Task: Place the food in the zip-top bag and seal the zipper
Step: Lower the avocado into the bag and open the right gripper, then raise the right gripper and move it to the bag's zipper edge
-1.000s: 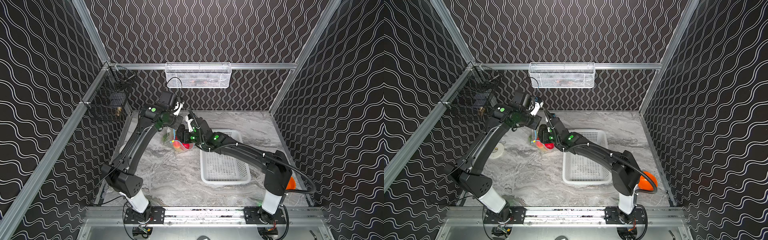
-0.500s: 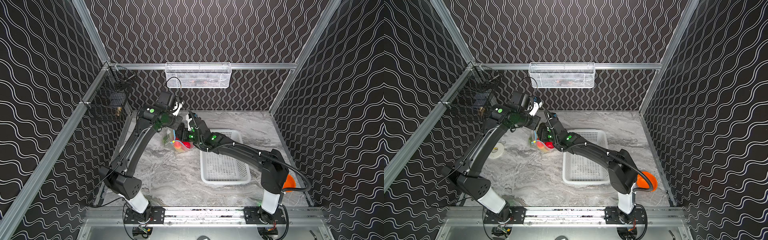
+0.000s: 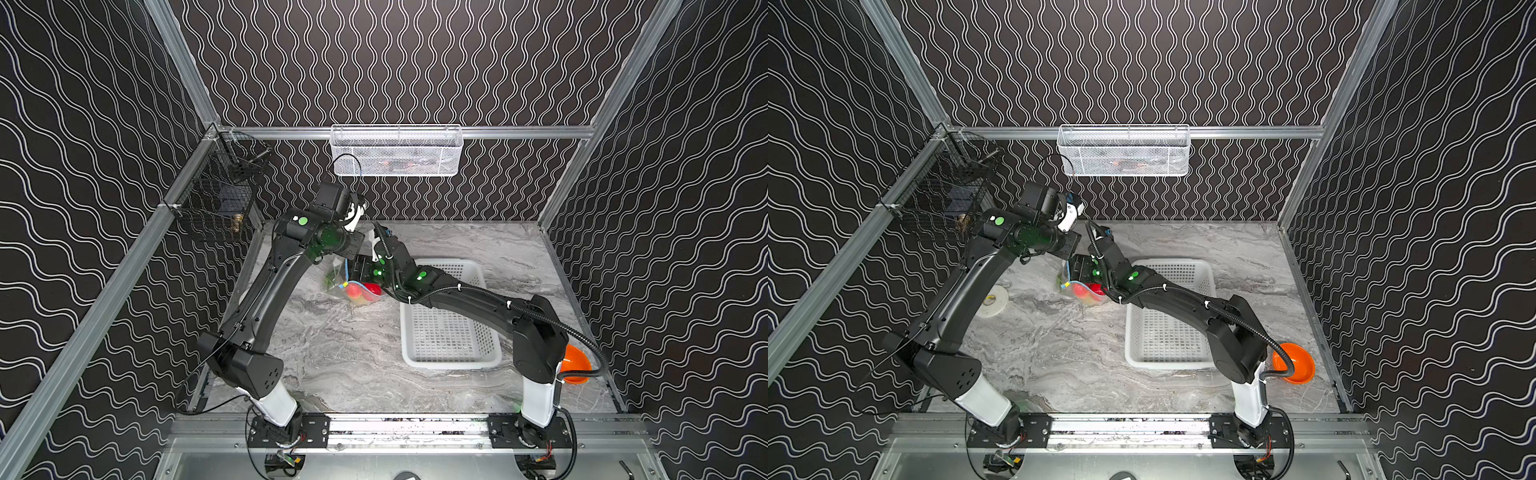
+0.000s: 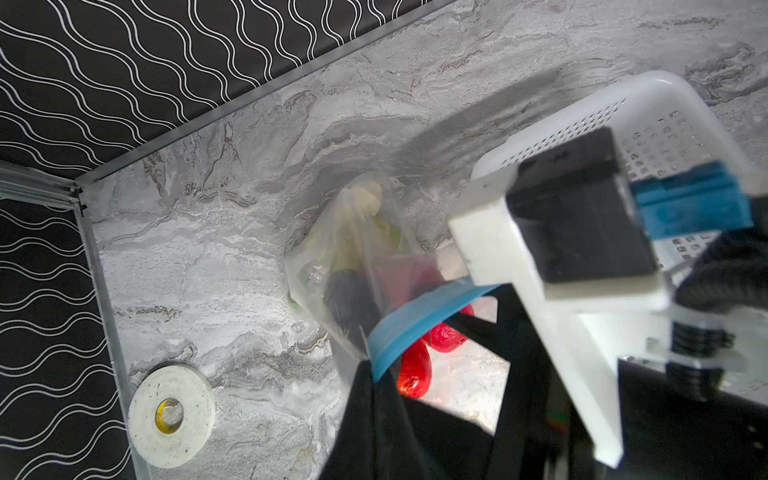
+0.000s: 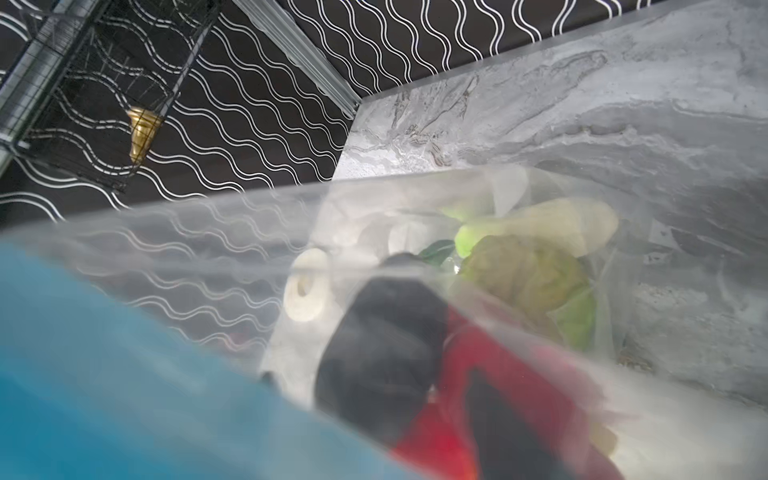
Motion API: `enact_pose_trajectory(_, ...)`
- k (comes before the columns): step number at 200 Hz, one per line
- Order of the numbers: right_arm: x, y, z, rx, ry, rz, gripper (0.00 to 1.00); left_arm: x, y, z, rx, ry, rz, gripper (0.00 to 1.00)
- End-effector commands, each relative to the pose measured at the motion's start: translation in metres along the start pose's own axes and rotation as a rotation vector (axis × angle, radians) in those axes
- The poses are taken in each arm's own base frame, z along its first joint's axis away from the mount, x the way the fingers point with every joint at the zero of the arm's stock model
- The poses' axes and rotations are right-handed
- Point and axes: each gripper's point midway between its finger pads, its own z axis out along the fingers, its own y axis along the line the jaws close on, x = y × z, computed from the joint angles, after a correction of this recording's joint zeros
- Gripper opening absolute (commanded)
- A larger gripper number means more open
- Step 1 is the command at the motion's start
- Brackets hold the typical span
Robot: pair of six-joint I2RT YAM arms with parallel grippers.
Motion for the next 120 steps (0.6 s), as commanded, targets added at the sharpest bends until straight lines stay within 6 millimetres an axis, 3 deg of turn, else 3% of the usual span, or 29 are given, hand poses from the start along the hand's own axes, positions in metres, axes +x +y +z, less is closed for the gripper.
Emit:
enact_pose_trajectory(1, -0.011, 0.009, -0.005, -0.03, -0.035, -0.014, 0.79, -0.005, 0.0, -0.002, 0.001, -0.02, -0.006, 0.0)
enact_pose_trajectory(19, -0.01, 0.008, -0.006, -0.033, -0.037, -0.017, 0.79, -0.005, 0.001, -0.001, -0.002, -0.018, -0.005, 0.0)
enact_pose_trajectory(25, -0.019, 0.017, -0.018, -0.055, -0.061, -0.018, 0.79, -0.005, 0.001, -0.001, -0.003, -0.017, -0.004, 0.0)
enact_pose_trajectory(76, -0.024, 0.017, -0.047, -0.058, -0.094, -0.015, 0.78, -0.005, 0.002, 0.001, -0.009, -0.012, -0.006, 0.0)
enact_pose_trajectory(120, -0.027, 0.018, -0.062, -0.062, -0.111, -0.041, 0.78, -0.005, 0.002, 0.005, -0.01, -0.002, -0.006, 0.0)
